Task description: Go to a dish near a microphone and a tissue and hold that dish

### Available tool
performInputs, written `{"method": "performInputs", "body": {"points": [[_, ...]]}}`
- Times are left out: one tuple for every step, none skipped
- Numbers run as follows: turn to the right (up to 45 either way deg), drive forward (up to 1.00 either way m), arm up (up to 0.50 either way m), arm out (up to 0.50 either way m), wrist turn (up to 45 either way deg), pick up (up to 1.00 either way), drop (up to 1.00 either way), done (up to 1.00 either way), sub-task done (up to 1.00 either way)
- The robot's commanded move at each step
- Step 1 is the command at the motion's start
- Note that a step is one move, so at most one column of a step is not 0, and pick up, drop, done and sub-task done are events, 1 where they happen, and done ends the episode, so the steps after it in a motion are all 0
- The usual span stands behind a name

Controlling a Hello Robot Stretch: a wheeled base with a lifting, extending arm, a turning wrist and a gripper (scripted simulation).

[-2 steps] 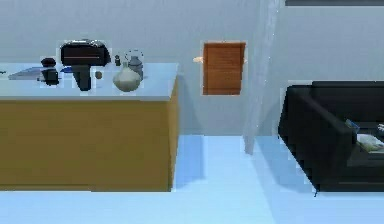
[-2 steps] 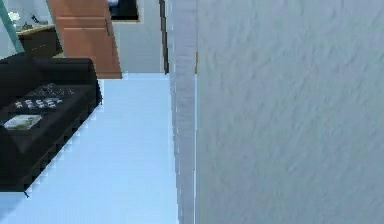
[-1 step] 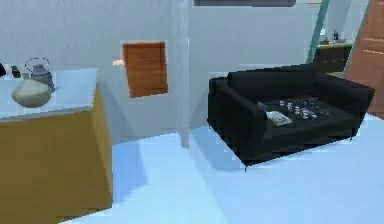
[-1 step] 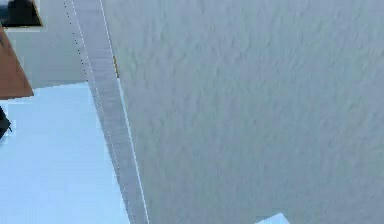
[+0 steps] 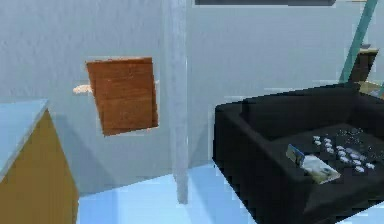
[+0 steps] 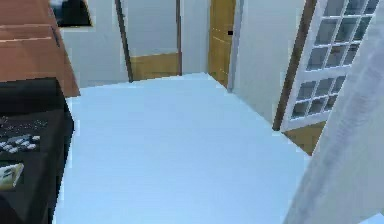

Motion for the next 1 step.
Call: {"method": "performInputs", "body": {"points": [[45.0, 0.0, 0.0, 0.0, 0.0, 0.0, 0.0, 0.0, 0.0]]}}
